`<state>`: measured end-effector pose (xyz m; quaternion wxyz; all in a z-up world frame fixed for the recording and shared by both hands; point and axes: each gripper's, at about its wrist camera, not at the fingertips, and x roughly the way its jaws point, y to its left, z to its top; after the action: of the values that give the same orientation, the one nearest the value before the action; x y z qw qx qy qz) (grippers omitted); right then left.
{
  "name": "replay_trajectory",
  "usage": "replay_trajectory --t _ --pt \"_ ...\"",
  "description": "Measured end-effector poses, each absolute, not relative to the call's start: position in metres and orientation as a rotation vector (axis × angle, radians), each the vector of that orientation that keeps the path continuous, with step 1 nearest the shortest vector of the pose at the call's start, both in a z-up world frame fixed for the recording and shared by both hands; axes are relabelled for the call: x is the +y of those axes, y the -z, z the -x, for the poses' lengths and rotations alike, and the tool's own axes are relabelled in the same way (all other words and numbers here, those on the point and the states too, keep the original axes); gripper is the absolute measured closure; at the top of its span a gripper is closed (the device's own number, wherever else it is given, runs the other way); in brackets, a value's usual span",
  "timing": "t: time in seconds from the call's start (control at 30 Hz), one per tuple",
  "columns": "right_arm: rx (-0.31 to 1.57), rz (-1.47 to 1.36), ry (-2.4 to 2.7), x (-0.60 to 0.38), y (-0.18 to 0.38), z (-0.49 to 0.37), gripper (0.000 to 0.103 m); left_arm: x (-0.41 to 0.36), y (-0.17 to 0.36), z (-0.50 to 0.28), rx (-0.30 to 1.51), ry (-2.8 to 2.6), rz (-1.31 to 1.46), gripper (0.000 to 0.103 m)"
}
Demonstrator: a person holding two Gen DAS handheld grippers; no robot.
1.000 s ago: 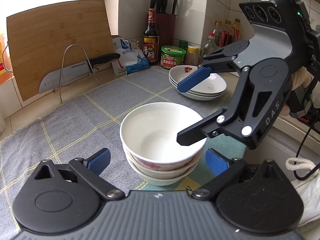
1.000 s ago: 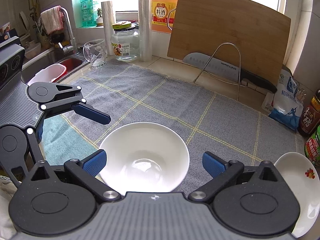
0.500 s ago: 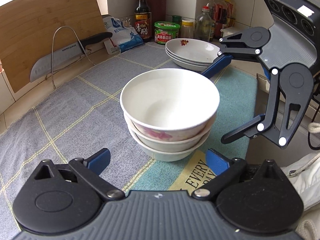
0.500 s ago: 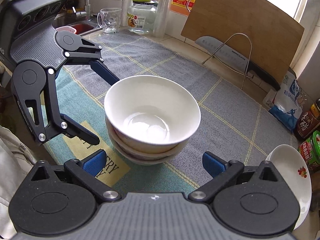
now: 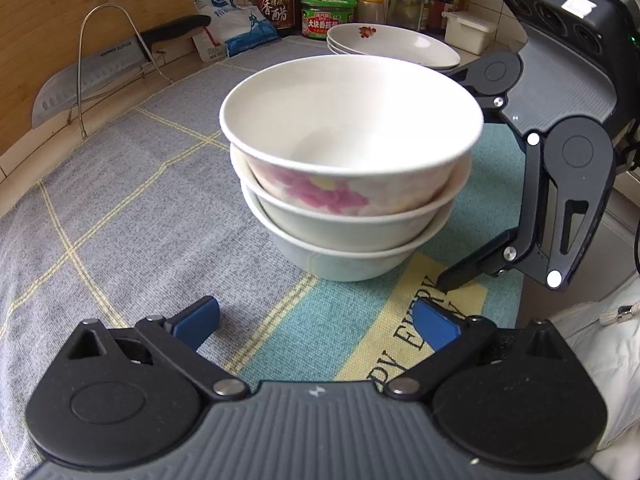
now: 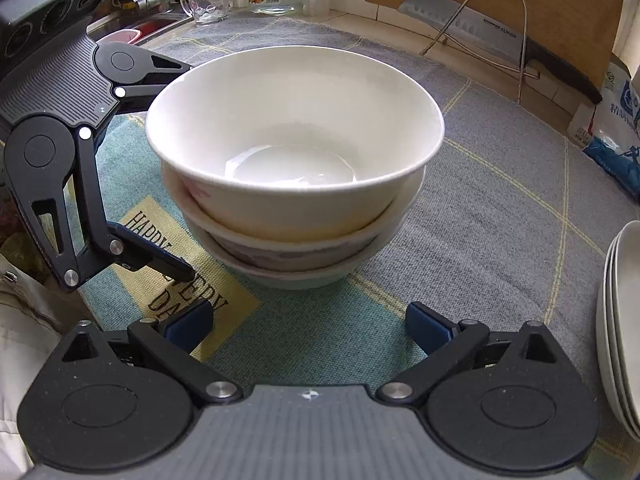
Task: Organize plates and bowls
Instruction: 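Grasp the bowl stack from opposite sides with the left and right tools, then lift and carry the bowl stack with both tools to the plate stack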
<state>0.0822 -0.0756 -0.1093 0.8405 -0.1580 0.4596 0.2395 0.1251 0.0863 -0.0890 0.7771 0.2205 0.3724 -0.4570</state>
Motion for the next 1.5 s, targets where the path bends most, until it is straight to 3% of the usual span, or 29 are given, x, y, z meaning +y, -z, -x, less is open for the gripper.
replay_trajectory --t 0.77,1.13,1.27,1.5 --pt "0.776 0.445 -0.657 -0.089 0.088 -0.084 0.0 0.08 0.072 -0.141 0.661 1.203 -0.555 0.001" --pt "0.801 0.466 -0.745 -0.086 0.078 -0.091 0.011 0.075 0.065 -0.146 0.648 1.314 -0.558 0.003" --pt "0.809 0.46 -0.772 -0.086 0.079 -0.093 0.015 0.072 0.064 -0.149 0.654 1.334 -0.568 0.008" --pt "0.817 0.46 -0.797 -0.087 0.08 -0.096 0.015 0.071 0.064 -0.151 0.651 1.368 -0.6 0.012"
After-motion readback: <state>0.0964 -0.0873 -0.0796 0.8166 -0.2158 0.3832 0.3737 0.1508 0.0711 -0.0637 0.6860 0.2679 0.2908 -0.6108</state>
